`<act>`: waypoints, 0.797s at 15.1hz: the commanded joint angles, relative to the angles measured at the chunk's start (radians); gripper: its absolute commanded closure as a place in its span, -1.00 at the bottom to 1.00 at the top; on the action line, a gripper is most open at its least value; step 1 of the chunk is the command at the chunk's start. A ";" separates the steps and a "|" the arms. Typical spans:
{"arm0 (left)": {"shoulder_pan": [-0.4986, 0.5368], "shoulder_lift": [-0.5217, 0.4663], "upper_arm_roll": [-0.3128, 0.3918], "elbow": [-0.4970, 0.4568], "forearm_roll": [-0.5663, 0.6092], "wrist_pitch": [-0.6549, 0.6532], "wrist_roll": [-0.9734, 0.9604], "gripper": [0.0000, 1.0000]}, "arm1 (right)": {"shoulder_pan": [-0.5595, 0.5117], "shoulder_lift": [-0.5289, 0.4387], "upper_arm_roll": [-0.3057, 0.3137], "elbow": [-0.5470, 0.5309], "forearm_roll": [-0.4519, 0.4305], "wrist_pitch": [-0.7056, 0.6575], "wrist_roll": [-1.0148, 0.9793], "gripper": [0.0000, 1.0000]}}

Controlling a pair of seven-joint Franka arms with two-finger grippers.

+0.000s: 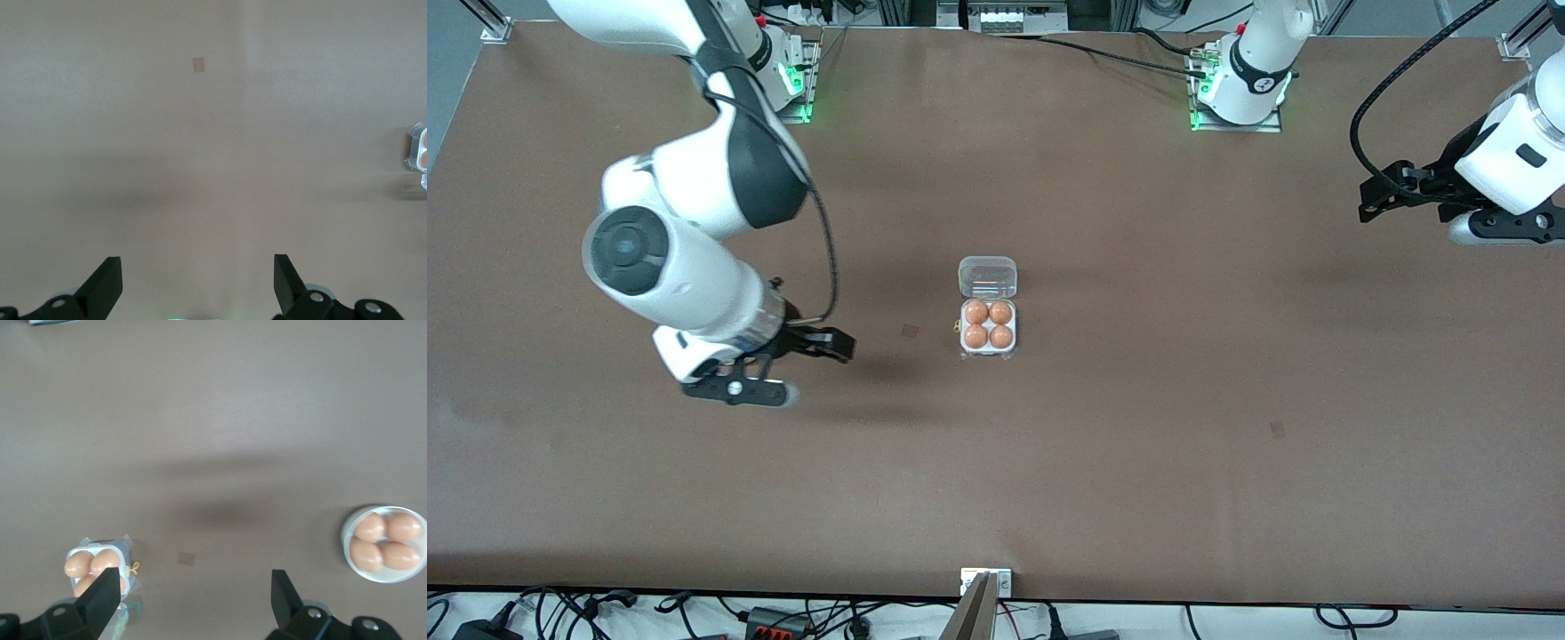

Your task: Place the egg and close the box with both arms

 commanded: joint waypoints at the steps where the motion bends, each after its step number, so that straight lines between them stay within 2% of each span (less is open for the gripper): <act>1: -0.007 0.024 -0.010 0.023 0.014 -0.047 0.001 -1.00 | -0.083 -0.037 0.010 -0.013 -0.011 -0.056 -0.123 -1.00; 5: -0.011 0.047 -0.011 0.033 0.002 -0.126 0.014 -1.00 | -0.175 -0.075 0.010 -0.014 -0.019 -0.121 -0.227 -1.00; 7: -0.011 0.056 -0.010 0.025 0.003 -0.211 0.141 -1.00 | -0.207 -0.089 0.008 -0.014 -0.028 -0.147 -0.227 -1.00; 10: -0.013 0.074 -0.017 0.019 0.000 -0.319 0.157 0.30 | -0.243 -0.102 0.008 -0.014 -0.039 -0.168 -0.233 -1.00; 11: -0.013 0.074 -0.037 0.017 0.000 -0.328 0.157 0.65 | -0.263 -0.109 0.010 -0.014 -0.039 -0.168 -0.245 -1.00; 12: -0.016 0.074 -0.074 0.017 -0.001 -0.327 0.153 0.91 | -0.273 -0.112 0.008 -0.013 -0.039 -0.168 -0.272 -1.00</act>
